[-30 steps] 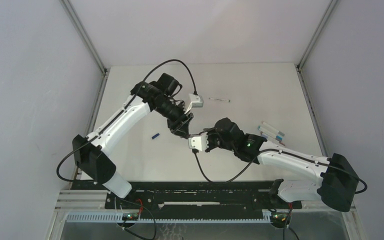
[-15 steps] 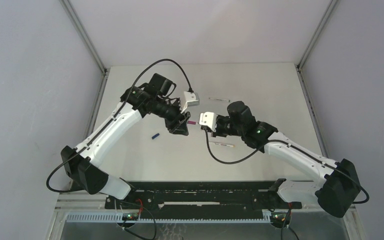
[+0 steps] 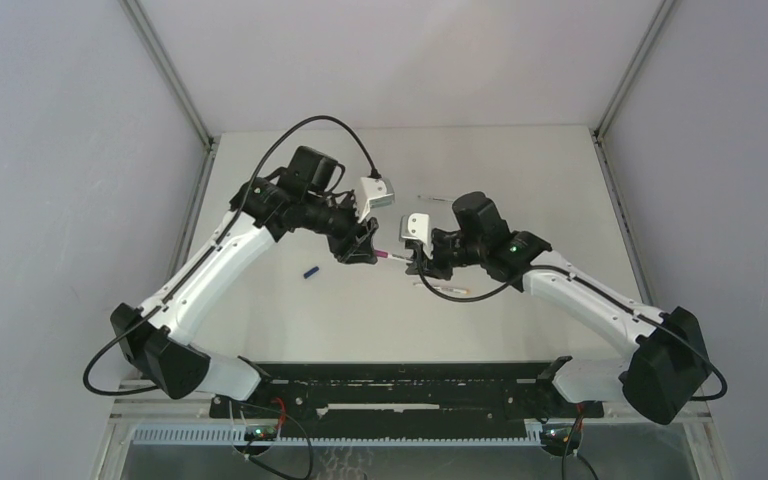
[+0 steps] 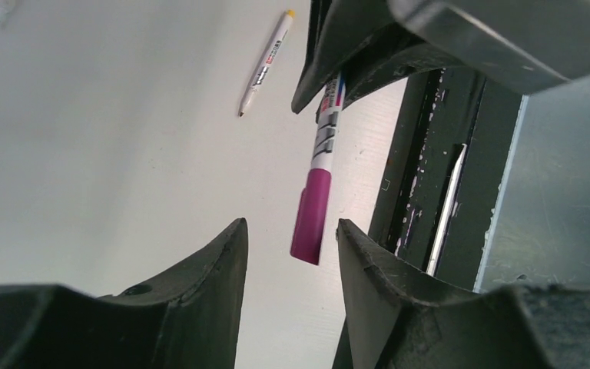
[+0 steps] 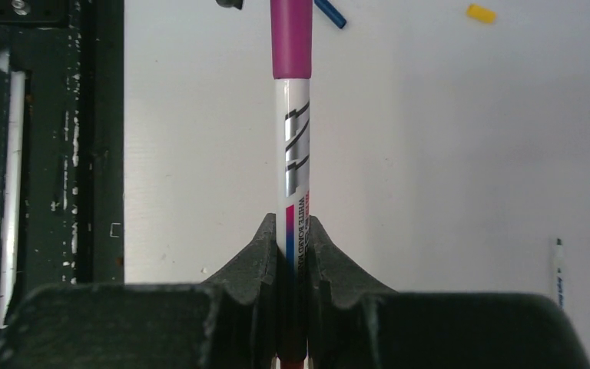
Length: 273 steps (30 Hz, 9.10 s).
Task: Open the pen caps
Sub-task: Pick up the pen from the center of the board, then open the pen cap from the pen, then place the pen cap at the center of the board, then place the pen at the center of the board.
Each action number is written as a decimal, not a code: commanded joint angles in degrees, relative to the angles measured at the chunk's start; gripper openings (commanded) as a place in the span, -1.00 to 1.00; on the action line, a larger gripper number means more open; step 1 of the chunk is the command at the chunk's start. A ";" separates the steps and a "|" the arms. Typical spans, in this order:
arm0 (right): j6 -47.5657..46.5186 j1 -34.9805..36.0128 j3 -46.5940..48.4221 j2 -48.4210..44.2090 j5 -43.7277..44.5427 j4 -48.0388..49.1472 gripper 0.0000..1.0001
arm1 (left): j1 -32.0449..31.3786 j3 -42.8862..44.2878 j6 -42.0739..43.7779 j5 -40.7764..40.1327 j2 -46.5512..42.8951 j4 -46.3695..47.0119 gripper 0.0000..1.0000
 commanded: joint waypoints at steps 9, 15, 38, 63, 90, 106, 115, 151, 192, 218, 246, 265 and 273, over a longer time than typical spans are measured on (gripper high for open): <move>5.32 -2.86 4.61 1.99 -9.59 -1.79 -1.00 | -0.60 0.31 2.19 5.69 -1.40 -2.06 -0.15; 5.30 -2.61 4.96 2.77 -10.32 -2.20 -1.00 | -0.89 1.94 1.94 6.04 0.03 -2.81 -0.18; 4.26 -1.01 5.77 4.75 -11.71 -4.21 -1.00 | -1.68 3.39 3.45 7.84 2.89 -4.89 -1.00; -0.72 -5.94 12.89 12.63 -20.69 -18.39 -1.00 | -2.90 -2.13 10.84 5.35 -4.44 -6.12 -1.00; -3.89 -6.93 4.00 4.39 -9.80 -7.62 -1.00 | -2.86 1.40 11.27 7.27 -0.85 -10.13 -1.00; -4.65 -12.05 16.36 17.47 -18.60 -24.54 -1.00 | -2.93 0.18 12.13 6.79 -3.09 -9.68 -1.00; -5.26 -12.03 7.42 11.19 -13.37 -13.35 -1.00 | -2.92 1.51 11.60 7.29 -2.38 -10.37 -1.00; -4.77 -14.36 3.69 8.69 -9.69 -7.14 -1.00 | 18.26 -19.72 4.93 -11.34 -3.75 13.48 -1.00; -3.85 -14.54 4.35 9.62 -10.23 -7.53 -1.00 | 18.58 -28.86 0.14 -27.59 13.89 24.99 -0.86; -3.64 -14.50 4.36 9.56 -10.52 -7.49 -1.00 | 18.53 -28.51 -0.18 -29.79 14.41 24.54 -0.36; -8.97 -14.30 5.69 14.51 -2.03 -11.21 -1.00 | 18.54 -22.54 -0.41 -27.52 3.08 17.31 0.23; -15.75 -11.28 7.03 23.75 13.04 -17.35 -1.00 | 18.59 -26.55 -2.40 -26.83 -17.05 14.32 0.76; -14.56 -10.89 8.86 24.39 10.37 -20.65 -1.00 | 18.58 -29.63 -2.89 -27.01 -21.43 17.12 0.89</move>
